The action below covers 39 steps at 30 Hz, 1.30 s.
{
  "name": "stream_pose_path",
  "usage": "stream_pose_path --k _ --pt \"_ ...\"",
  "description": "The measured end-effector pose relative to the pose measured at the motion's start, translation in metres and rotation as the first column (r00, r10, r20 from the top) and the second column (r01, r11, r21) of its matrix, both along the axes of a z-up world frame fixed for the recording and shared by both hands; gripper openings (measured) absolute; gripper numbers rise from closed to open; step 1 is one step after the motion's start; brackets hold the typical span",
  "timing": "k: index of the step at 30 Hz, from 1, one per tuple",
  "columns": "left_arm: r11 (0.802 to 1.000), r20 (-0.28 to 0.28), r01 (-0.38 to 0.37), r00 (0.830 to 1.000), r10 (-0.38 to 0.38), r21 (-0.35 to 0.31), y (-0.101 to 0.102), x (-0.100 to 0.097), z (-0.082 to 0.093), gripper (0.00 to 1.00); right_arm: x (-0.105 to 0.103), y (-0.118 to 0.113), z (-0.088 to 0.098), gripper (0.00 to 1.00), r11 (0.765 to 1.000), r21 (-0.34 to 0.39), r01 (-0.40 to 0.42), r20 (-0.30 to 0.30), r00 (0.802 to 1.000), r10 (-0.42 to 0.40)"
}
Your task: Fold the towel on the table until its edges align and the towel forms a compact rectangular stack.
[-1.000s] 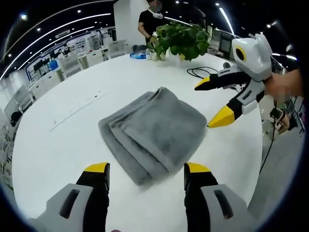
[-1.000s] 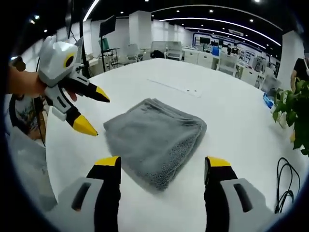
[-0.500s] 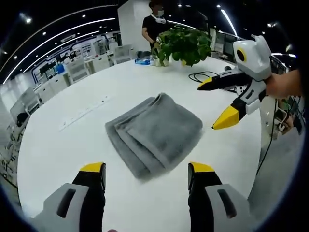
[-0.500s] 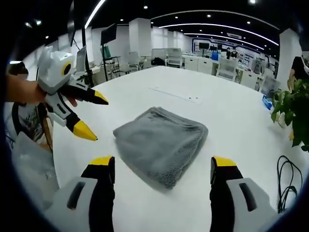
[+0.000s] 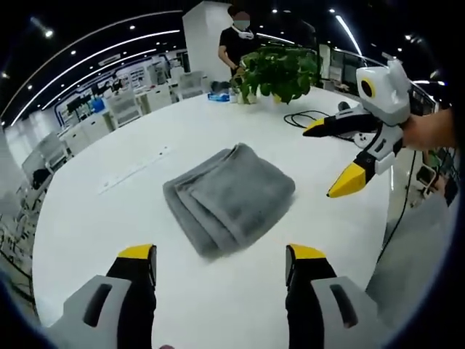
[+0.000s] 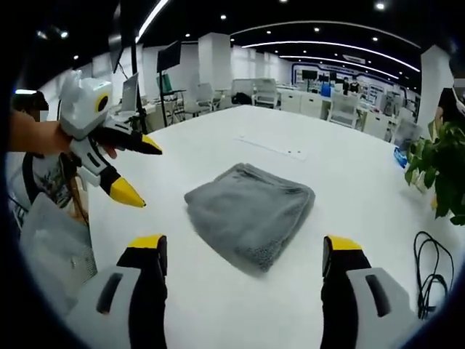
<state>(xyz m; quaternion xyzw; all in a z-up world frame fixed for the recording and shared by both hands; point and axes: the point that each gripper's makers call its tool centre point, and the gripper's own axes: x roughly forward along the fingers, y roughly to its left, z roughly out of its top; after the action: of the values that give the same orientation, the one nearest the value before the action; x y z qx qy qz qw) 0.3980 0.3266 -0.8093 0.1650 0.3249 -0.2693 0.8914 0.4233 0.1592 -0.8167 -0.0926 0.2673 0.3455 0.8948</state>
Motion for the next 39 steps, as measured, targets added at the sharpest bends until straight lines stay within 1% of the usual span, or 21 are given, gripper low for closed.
stream_pose_path --k 7,10,13,15,18,21,23,25,27,28,29,30,32,34,37,39 --pt "1.000 0.010 0.017 1.000 -0.017 -0.017 0.002 -0.015 0.003 0.77 -0.016 -0.005 0.004 0.92 0.999 0.010 0.044 0.004 0.999 -0.044" --pt "0.999 0.010 0.025 1.000 -0.025 -0.029 0.002 -0.023 0.003 0.79 -0.027 -0.004 0.007 0.92 0.998 0.018 0.054 0.011 0.998 -0.054" --pt "0.999 0.009 0.031 0.999 -0.031 -0.036 0.003 -0.034 0.004 0.81 -0.040 -0.003 0.009 0.93 0.998 0.019 0.065 0.004 0.998 -0.066" --pt "0.999 0.028 0.031 0.999 -0.030 -0.037 0.005 -0.040 0.008 0.84 -0.048 -0.002 0.012 0.93 0.998 0.016 0.067 0.008 0.998 -0.067" --pt "0.999 0.042 0.018 0.999 -0.016 -0.045 0.009 -0.047 0.010 0.89 -0.055 0.000 0.014 0.93 0.998 0.018 0.067 0.018 0.998 -0.067" --pt "0.999 0.059 0.012 0.998 -0.009 -0.051 0.013 -0.055 0.012 0.91 -0.065 0.003 0.018 0.93 0.998 0.020 0.065 0.030 0.997 -0.065" --pt "0.998 0.058 0.002 0.998 0.001 -0.057 0.015 -0.058 0.012 0.94 -0.070 0.003 0.018 0.94 0.998 0.022 0.061 0.042 0.997 -0.062" --pt "0.997 0.069 -0.008 0.998 0.013 -0.072 0.017 -0.064 0.012 0.95 -0.076 0.005 0.020 0.95 0.998 0.025 0.058 0.051 0.997 -0.059" --pt "0.996 0.084 -0.022 0.996 0.029 -0.083 0.021 -0.070 0.014 0.96 -0.081 0.006 0.022 0.97 0.998 0.038 0.046 0.069 0.996 -0.048" --pt "0.995 0.095 -0.032 0.995 0.041 -0.096 0.021 -0.073 0.015 0.96 -0.085 0.008 0.026 0.97 0.998 0.053 0.030 0.100 0.994 -0.035" --pt "0.993 0.110 -0.048 0.992 0.060 -0.110 0.023 -0.075 0.017 0.96 -0.088 0.007 0.027 0.98 0.998 0.053 0.028 0.114 0.993 -0.034" --pt "0.991 0.118 -0.055 0.991 0.069 -0.118 0.025 -0.080 0.018 0.97 -0.096 0.009 0.028 0.99 0.999 0.048 0.025 0.120 0.992 -0.030" --pt "0.992 0.124 -0.055 0.990 0.069 -0.115 0.028 -0.088 0.015 0.99 -0.104 0.010 0.027 0.99 0.998 0.051 0.027 0.121 0.992 -0.033" --pt "0.992 0.135 -0.058 0.988 0.073 -0.110 0.032 -0.093 0.013 0.99 -0.107 0.008 0.025 0.99 0.997 0.062 0.036 0.125 0.991 -0.043" --pt "0.989 0.151 -0.079 0.984 0.097 -0.126 0.038 -0.097 0.014 0.99 -0.110 0.002 0.019 0.99 0.997 0.055 0.061 0.115 0.991 -0.067" --pt "0.989 0.166 -0.087 0.980 0.106 -0.120 0.041 -0.097 0.014 0.99 -0.113 0.000 0.017 0.99 0.996 0.058 0.071 0.108 0.991 -0.077"
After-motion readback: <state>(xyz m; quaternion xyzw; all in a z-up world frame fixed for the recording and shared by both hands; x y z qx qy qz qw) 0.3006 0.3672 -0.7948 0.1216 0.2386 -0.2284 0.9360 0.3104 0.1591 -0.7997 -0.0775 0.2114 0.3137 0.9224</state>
